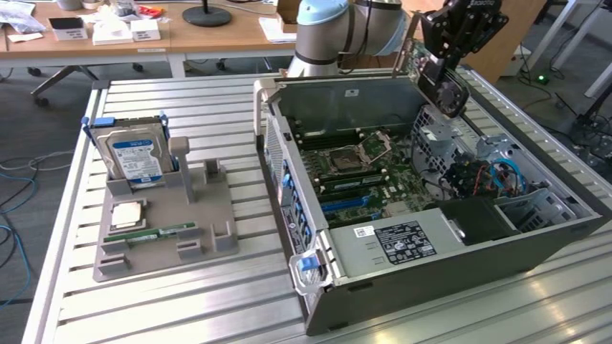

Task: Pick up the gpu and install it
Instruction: 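Pick up the gpu and move the gpu toward the slot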

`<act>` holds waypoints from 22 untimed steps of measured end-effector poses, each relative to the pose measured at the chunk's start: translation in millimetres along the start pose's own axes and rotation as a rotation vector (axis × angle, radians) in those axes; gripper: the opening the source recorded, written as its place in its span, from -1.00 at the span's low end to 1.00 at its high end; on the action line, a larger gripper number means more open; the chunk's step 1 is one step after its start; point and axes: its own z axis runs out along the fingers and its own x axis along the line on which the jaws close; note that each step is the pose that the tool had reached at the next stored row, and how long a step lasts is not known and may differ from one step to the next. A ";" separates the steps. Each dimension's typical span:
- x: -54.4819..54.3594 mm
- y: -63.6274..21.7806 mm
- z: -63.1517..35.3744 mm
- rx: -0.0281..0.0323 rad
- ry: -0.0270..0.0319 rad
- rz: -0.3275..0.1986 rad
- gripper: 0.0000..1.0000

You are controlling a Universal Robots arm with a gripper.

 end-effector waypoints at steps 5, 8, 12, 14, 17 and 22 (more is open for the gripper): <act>-3.4 -0.2 0.1 0.0001 -0.0002 0.003 -0.47; -3.4 -0.2 0.1 0.0001 -0.0002 0.003 -0.47; -3.6 -0.3 0.1 0.0008 -0.0014 0.030 -0.47; -4.8 -0.3 0.2 0.0009 -0.0019 0.039 -0.47; -8.1 -0.5 0.4 0.0008 -0.0023 0.046 -0.47; -11.1 -1.9 0.3 0.0013 -0.0028 0.058 -0.47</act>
